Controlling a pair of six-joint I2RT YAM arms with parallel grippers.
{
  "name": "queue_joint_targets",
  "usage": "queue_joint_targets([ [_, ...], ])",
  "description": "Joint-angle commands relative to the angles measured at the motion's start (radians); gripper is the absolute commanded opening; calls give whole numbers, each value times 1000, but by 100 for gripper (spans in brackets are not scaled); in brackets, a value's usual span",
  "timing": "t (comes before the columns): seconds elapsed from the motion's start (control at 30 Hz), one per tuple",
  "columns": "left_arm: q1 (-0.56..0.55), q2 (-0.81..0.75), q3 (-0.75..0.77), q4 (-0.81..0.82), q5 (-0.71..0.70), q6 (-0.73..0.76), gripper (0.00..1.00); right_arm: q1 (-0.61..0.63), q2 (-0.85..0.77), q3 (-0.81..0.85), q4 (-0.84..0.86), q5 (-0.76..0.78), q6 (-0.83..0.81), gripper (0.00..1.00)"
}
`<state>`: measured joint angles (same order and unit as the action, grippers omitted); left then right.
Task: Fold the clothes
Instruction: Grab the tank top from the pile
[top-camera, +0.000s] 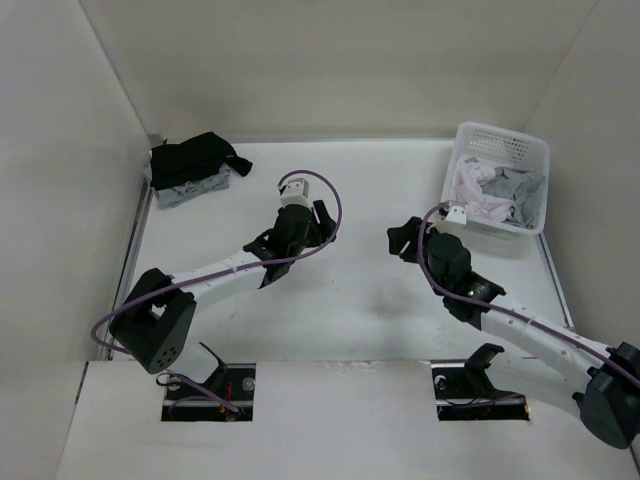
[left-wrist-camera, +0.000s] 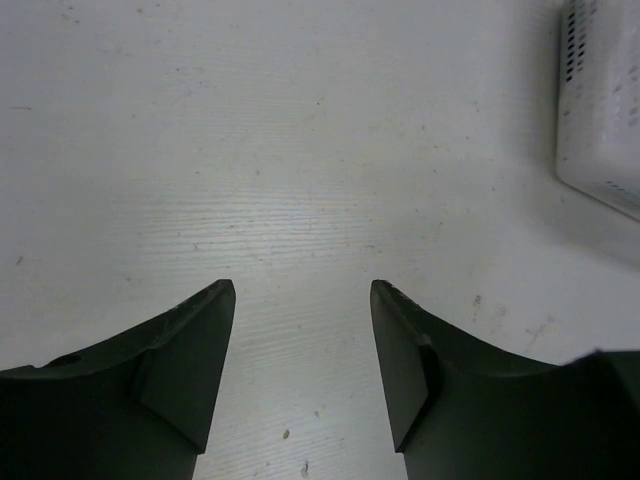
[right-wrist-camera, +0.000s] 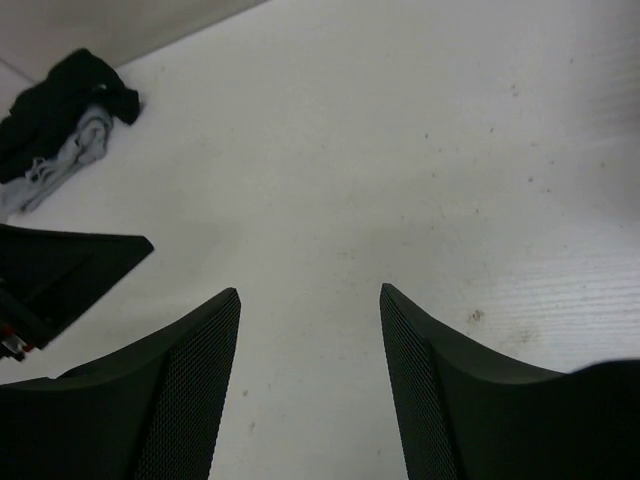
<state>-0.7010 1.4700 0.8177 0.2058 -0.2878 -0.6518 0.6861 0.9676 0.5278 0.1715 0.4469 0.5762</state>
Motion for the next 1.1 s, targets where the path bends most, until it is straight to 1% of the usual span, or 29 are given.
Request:
queue_joint_targets([
  [0.0, -1, 6, -15, 130, 71, 1, 59, -20, -3, 81, -12, 13, -15, 53],
  [0.03, -5, 10, -14, 136, 81, 1, 59, -29, 2, 92, -21, 10, -16, 41],
  [0.07, -7, 13, -12, 141, 82, 1, 59, -35, 2, 101, -30, 9, -16, 32],
  [0.1, -10, 16, -11, 144, 82, 1, 59, -43, 0, 107, -39, 9, -16, 28],
  [0.13, -15, 21, -9, 153, 82, 7, 59, -64, -1, 122, -55, 12, -16, 18],
  [0.17, -18, 26, -8, 159, 82, 11, 59, -82, -4, 135, -67, 10, -15, 13],
  [0.27, -33, 33, -6, 185, 84, 17, 59, -128, -6, 164, -87, 10, -16, 8],
  [0.3, -44, 38, -15, 208, 82, 20, 58, -159, 8, 190, -102, 22, -24, 3],
  [0.33, -62, 44, -29, 249, 75, 26, 55, -228, 43, 234, -134, 35, -29, 0],
  [0.4, -90, 52, -51, 309, 78, 47, 48, -320, 94, 305, -190, 38, -18, 0],
  [0.43, -100, 53, -57, 328, 75, 56, 45, -364, 115, 331, -201, 41, -21, 0],
  [0.47, -125, 55, -71, 361, 76, 79, 31, -462, 158, 390, -214, 59, -27, 0],
  [0.5, -133, 56, -75, 372, 79, 87, 25, -495, 170, 408, -211, 65, -29, 0],
  [0.57, -159, 59, -86, 406, 79, 113, 10, -602, 233, 460, -185, 79, -29, 3],
  [0.6, -165, 61, -88, 411, 82, 121, 8, -644, 270, 490, -191, 70, -24, 7],
  [0.63, -177, 61, -86, 409, 84, 133, 8, -683, 311, 515, -193, 56, -19, 14],
  [0.67, -185, 61, -88, 412, 85, 138, 8, -711, 357, 543, -201, 53, -28, 24],
  [0.7, -192, 59, -92, 415, 85, 142, 9, -736, 394, 563, -219, 53, -36, 34],
  [0.73, -199, 61, -95, 417, 85, 146, 12, -762, 417, 570, -240, 58, -38, 43],
  [0.83, -197, 75, -104, 428, 85, 133, 30, -800, 419, 523, -250, 64, -18, 55],
  [0.9, -190, 76, -107, 440, 85, 126, 42, -816, 428, 486, -230, 65, -6, 58],
  [0.97, -186, 78, -111, 449, 85, 124, 45, -831, 454, 480, -231, 64, -1, 58],
  [1.03, -183, 82, -114, 454, 85, 118, 45, -846, 479, 472, -225, 59, 4, 60],
  [1.07, -180, 84, -114, 454, 88, 116, 45, -857, 497, 471, -221, 53, 10, 63],
])
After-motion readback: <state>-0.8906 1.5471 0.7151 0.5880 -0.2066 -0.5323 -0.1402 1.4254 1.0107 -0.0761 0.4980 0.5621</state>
